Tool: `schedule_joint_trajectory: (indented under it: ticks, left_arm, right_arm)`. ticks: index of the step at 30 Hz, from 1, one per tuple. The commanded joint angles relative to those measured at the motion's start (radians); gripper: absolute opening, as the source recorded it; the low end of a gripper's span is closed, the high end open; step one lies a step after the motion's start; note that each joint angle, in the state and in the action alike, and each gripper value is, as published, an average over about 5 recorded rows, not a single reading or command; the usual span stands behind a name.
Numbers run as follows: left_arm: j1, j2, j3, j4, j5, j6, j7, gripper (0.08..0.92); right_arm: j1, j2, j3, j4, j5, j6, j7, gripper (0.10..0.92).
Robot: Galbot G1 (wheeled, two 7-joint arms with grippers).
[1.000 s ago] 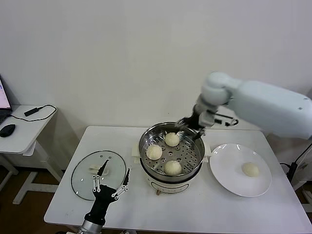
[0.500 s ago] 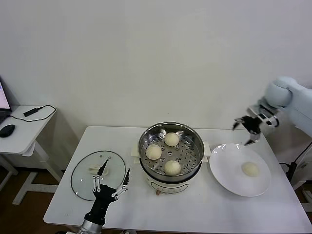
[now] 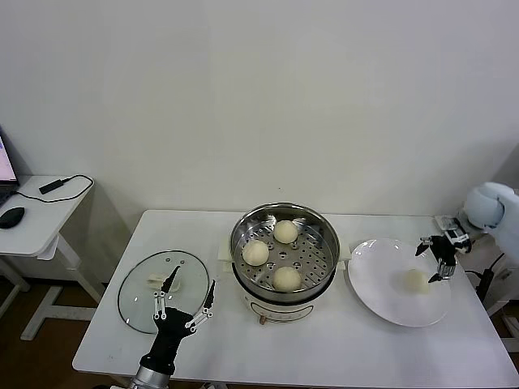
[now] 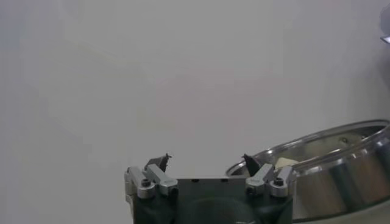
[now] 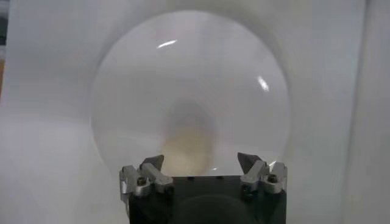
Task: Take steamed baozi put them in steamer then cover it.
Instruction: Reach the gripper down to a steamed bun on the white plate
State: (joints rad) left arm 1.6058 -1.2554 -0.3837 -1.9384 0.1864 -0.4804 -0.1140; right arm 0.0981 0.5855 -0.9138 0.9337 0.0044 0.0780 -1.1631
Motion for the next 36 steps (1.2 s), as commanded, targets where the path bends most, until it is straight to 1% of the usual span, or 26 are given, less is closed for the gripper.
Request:
schedule_joint_trajectory:
  ticks: [1, 17, 20, 23, 29, 33, 36]
  left_arm:
    - [0.002, 0.0, -0.001, 0.003, 0.001, -0.001, 0.0, 0.823]
    - [0.0, 0.002, 0.001, 0.012, 0.007, -0.003, 0.0, 0.823]
    - [0.0, 0.001, 0.002, 0.013, 0.008, -0.004, 0.0, 0.823]
    - [0.0, 0.0, 0.003, 0.013, 0.008, -0.004, -0.001, 0.823]
    - [-0.002, 0.0, 0.009, 0.01, 0.008, -0.003, -0.001, 0.823]
    - [-0.003, 0.001, 0.011, 0.012, 0.008, -0.004, -0.002, 0.823]
    - [-0.004, 0.004, 0.01, 0.013, 0.008, -0.005, -0.003, 0.823]
  right_arm:
    - [-0.122, 0.004, 0.083, -0.051, -0.016, -0.03, 0.055, 0.823]
    - [-0.121, 0.056, 0.105, -0.124, -0.004, -0.017, 0.083, 0.822]
    - [-0.125, 0.061, 0.108, -0.126, -0.002, -0.018, 0.085, 0.811]
    - [-0.128, 0.06, 0.11, -0.122, 0.002, -0.019, 0.086, 0.772]
    - [-0.115, 0.046, 0.102, -0.096, 0.017, -0.023, 0.082, 0.666]
    - [-0.053, 0.025, 0.07, -0.047, 0.037, -0.037, 0.046, 0.634]
    - [0.063, 0.008, 0.009, 0.013, 0.059, -0.052, -0.032, 0.623]
